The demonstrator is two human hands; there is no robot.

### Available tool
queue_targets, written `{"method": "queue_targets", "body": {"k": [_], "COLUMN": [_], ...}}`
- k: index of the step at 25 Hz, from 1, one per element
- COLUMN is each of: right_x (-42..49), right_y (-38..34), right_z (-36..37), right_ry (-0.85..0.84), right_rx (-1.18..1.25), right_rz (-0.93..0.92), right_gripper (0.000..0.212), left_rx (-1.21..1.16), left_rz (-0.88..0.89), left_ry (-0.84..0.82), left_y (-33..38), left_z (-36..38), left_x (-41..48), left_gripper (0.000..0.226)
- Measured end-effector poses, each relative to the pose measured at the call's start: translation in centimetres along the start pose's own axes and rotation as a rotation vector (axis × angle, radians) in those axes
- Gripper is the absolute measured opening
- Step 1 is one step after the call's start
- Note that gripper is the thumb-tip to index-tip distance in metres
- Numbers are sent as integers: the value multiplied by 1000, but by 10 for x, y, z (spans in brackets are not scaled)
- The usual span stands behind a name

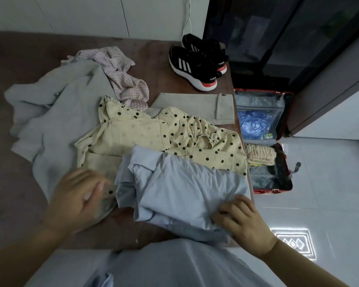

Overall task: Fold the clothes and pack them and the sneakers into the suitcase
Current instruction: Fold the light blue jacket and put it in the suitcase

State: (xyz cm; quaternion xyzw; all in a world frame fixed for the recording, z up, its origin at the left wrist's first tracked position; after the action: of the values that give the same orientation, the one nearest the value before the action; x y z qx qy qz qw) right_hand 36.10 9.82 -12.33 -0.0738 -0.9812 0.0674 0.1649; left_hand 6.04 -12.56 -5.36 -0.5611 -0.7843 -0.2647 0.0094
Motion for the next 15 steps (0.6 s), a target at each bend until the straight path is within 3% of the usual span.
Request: {"method": "queue_targets", "body": {"k": [2,4,5,7,9,10,12,15], "right_x": [-5,-7,-5,7,20,24,26,10], "right_y": [-5,-8,-9,-15,-21,-23,-27,-30], "right_z": [8,8,5,-6,-7,-4,9,32], "right_ry": [-110,-261,-299,-271,-129,-96,-191,-336], "right_rx": [-48,-12,38,183,239,183,85,82], "right_rz": [18,84,128,228,407,522,709,809], "right_gripper": [22,36,36,23,21,32,63,72], "left_rx": [3,113,210,366,446,456,438,348], "left_rz": [133,337,354,258,151,116,69,5], "left_ry": [40,-114,-210,-379,-453,-472,-502,-533], "left_y": [40,71,78,76,62,54,41,29], "left_z": [9,41,60,91,109,115,124,131], "left_x": [36,49,46,32,13,4,-6,-8], "left_gripper": [39,38,41,52,60,63,67,70]}}
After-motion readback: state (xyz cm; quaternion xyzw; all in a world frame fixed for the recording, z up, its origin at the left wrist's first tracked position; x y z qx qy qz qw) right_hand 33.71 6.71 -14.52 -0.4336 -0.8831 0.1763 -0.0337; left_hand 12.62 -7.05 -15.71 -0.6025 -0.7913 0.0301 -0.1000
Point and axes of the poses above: each hand's wrist, its own x-axis towards the middle knuckle, its own z-axis out of the palm, y = z × x, the point moved 1 cm from there along x, towards the middle knuckle, and after that the axes turned 7 degrees about z, right-handed, at the moved point
